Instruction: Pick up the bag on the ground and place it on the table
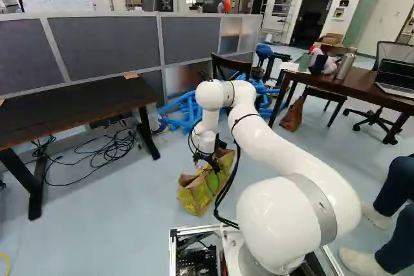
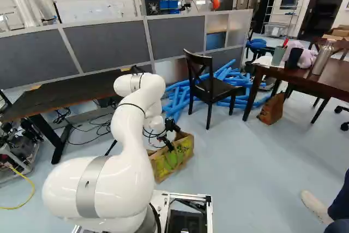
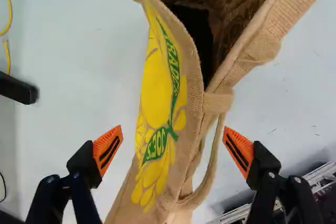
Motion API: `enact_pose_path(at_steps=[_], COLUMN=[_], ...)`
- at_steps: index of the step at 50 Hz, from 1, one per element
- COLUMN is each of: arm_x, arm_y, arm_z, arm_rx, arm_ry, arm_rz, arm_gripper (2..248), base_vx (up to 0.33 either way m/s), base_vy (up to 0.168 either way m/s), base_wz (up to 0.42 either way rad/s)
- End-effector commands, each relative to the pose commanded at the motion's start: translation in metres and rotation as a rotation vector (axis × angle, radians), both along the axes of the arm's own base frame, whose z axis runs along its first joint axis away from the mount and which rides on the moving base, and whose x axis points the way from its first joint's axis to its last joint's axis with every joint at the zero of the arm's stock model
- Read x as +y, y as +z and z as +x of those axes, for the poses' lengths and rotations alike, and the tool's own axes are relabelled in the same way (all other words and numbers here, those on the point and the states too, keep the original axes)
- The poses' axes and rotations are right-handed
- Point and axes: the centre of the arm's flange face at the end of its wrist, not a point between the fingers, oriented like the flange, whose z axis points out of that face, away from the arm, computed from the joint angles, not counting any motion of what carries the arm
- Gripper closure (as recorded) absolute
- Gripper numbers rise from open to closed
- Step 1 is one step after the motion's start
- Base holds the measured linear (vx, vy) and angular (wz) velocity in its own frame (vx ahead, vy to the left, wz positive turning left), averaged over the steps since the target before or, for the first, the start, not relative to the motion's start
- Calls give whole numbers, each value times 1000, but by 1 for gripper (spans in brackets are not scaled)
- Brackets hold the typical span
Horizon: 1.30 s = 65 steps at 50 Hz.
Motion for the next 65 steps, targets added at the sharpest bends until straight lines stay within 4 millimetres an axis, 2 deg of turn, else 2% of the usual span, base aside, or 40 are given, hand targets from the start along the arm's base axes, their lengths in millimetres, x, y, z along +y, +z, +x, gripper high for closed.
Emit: enact_pose_path(at_steps=[37, 38, 42, 43, 47, 48, 52, 53, 58, 59, 63, 64, 65], arm_x=[0, 0, 0, 0, 0, 0, 0, 0, 0, 0, 0, 0, 0], arm_y=[-53, -53, -54, -54, -54, -54, -54, -54, -54, -54, -54, -54, -54], arm_z=[-1, -1, -1, -1, -1, -1, -1, -1, -1, -1, -1, -1, -1], arm_rx=[4, 4, 4, 4, 4, 4, 4, 4, 4, 4, 4, 4, 4], arm_ry=[0, 0, 0, 0, 0, 0, 0, 0, 0, 0, 0, 0, 0], arm_rz=[-1, -1, -1, -1, -1, -1, -1, -1, -1, -1, -1, -1, -1], arm_gripper=[3, 22, 22, 59, 59, 96, 96, 133, 133, 170, 170, 206, 206], base_vx=[0, 0, 0, 0, 0, 0, 0, 0, 0, 0, 0, 0, 0], base_vy=[0, 0, 0, 0, 0, 0, 0, 0, 0, 0, 0, 0, 0], base_wz=[0, 0, 0, 0, 0, 0, 0, 0, 0, 0, 0, 0, 0])
